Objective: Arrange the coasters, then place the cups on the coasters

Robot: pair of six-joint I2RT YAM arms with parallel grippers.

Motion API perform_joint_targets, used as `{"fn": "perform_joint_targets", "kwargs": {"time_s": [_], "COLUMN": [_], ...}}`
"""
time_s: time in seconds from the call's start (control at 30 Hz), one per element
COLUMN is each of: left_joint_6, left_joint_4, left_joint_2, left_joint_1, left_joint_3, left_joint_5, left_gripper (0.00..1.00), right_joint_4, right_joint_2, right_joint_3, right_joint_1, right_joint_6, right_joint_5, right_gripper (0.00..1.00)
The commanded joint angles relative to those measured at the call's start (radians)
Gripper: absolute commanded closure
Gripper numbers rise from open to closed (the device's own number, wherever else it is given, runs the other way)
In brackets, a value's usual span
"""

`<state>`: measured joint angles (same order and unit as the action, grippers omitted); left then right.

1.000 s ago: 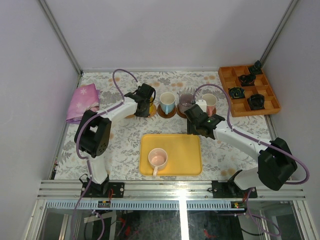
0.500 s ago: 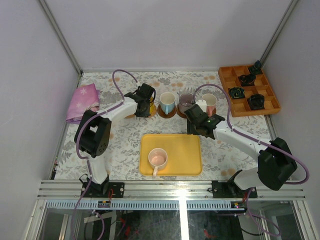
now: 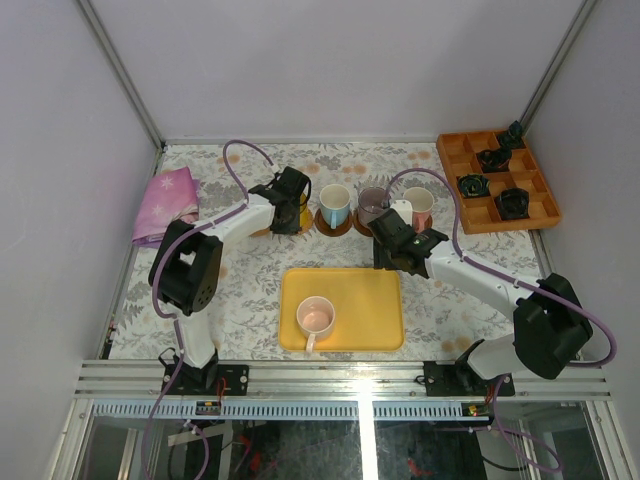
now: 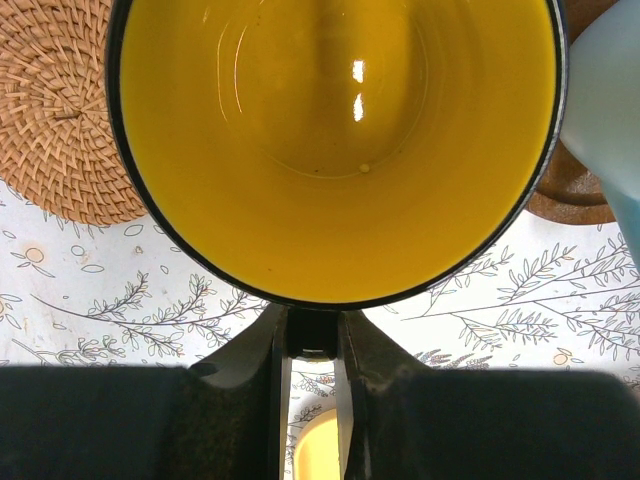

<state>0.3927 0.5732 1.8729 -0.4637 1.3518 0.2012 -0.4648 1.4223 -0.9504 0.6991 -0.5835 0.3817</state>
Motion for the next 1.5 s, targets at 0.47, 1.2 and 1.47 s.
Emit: {"fn": "perform_joint_targets", "kwargs": {"time_s": [0.47,1.2,1.47], "left_joint_6": [0.031,0.034,0.037], "left_joint_4": [-0.067,-0.078,-0.045], "left_joint_2": [-0.079,-0.101,-0.134], "left_joint_1": [0.005,-0.010,-0.025], "left_joint_3": [-0.023,-0.028,-0.055], "left_joint_5": [0.019,0.010,0.008], "left_gripper": [0.56,0.47,0.40], "right_joint_4": [0.028,0.033,0.027], "right_joint_2": [-0.006,0.003,-0.005], "right_joint_3": [-0.011,-0.019,-0.020], "right_joint_1": [-0.008,-0.008,-0.008], "right_joint_6": [0.011,0.032,0.038], "right_joint_5": [0.009,-0.001,-0.004], "right_gripper": [0.45,0.45,0.45]}}
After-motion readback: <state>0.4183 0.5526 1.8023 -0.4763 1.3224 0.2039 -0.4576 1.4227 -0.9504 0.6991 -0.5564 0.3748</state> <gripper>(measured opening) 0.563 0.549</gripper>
